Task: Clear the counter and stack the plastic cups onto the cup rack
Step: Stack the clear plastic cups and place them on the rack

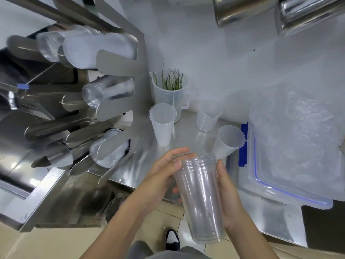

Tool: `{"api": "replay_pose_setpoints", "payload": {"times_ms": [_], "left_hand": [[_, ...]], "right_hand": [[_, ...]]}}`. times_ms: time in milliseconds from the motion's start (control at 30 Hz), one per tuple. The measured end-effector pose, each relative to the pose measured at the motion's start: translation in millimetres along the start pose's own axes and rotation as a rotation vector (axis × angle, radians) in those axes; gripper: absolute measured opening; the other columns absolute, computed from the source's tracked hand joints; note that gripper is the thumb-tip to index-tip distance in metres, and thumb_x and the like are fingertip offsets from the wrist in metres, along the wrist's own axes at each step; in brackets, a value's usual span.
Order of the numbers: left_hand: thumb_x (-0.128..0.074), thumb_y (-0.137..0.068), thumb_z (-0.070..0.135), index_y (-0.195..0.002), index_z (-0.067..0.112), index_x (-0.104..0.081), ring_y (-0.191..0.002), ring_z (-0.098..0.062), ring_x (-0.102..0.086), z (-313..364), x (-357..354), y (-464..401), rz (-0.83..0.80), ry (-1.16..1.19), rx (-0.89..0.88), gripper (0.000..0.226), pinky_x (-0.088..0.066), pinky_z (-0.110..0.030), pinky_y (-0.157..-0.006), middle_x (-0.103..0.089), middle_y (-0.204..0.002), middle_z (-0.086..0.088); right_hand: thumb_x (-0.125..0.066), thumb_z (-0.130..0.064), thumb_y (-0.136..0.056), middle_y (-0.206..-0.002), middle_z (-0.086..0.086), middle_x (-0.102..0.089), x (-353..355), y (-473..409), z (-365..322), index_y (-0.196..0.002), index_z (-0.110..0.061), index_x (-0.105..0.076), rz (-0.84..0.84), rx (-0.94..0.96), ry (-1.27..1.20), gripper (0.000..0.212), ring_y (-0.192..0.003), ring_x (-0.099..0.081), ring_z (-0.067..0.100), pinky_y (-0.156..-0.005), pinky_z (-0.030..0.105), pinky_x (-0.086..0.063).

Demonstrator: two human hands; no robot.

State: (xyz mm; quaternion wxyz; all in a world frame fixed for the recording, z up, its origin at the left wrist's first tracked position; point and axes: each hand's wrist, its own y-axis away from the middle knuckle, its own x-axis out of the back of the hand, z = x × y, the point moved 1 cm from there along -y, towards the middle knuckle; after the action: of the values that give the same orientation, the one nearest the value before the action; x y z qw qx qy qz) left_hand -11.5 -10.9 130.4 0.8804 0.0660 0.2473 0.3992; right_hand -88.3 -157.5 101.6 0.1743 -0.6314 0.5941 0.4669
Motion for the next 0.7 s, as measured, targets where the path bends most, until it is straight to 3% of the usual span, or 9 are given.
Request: {"api": "replay_pose_setpoints", "payload": {"times_ms": [167, 300, 367, 467, 700], "left_hand": [[-0.072, -0.073, 0.066, -0.128, 0.022, -0.065, -0.088, -0.036, -0.051, -2.5, 20.0, 11.8, 0.102, -0.017, -0.047, 0.071, -0.05, -0.03, -0.056, -0.063, -0.126, -0.027], [-0.06, -0.089, 0.048, -0.13, 0.013, -0.062, -0.118, -0.039, -0.062, -2.0, 41.8, 25.4, 0.252, 0.044, -0.08, 0.054, -0.05, -0.044, -0.096, -0.07, -0.128, -0.013], [-0.057, -0.09, 0.048, -0.129, 0.014, -0.063, -0.122, -0.039, -0.061, 0.9, 47.8, 31.1, 0.296, 0.055, -0.045, 0.052, -0.043, -0.053, -0.107, -0.071, -0.125, -0.013], [-0.054, -0.087, 0.044, -0.126, 0.013, -0.065, -0.123, -0.04, -0.06, 9.2, 61.0, 42.5, 0.325, 0.092, -0.038, 0.052, -0.044, -0.056, -0.107, -0.073, -0.123, -0.013], [-0.055, -0.081, 0.055, -0.128, 0.011, -0.066, -0.122, -0.036, -0.064, 21.8, 99.3, 72.9, 0.302, 0.176, -0.01, 0.065, -0.045, -0.056, -0.109, -0.07, -0.128, -0.019]], "right_hand": [[-0.073, -0.061, -0.076, -0.113, 0.026, -0.068, -17.1, -12.2, 8.2, -0.135, 0.002, -0.053, -0.049, 0.006, -0.092, 0.089, -0.097, -0.067, 0.04, -0.082, 0.046, -0.055], [-0.076, -0.055, -0.077, -0.125, 0.016, -0.068, -34.7, -26.1, 10.5, -0.142, -0.015, -0.051, -0.063, 0.088, -0.069, 0.081, -0.106, -0.069, 0.031, -0.085, 0.044, -0.056], [-0.072, -0.053, -0.082, -0.133, 0.011, -0.064, -43.4, -33.0, 11.0, -0.146, -0.027, -0.044, -0.071, 0.158, 0.01, 0.075, -0.114, -0.066, 0.027, -0.088, 0.041, -0.056], [-0.073, -0.051, -0.081, -0.132, 0.011, -0.065, -63.1, -45.1, 16.3, -0.144, -0.031, -0.046, -0.066, 0.184, 0.068, 0.071, -0.115, -0.066, 0.027, -0.088, 0.042, -0.056], [-0.074, -0.027, -0.086, -0.119, 0.01, -0.065, -116.3, -67.0, 32.5, -0.126, -0.021, -0.045, -0.212, 0.245, 0.169, 0.049, -0.108, -0.065, 0.025, -0.092, 0.037, -0.054]]}}
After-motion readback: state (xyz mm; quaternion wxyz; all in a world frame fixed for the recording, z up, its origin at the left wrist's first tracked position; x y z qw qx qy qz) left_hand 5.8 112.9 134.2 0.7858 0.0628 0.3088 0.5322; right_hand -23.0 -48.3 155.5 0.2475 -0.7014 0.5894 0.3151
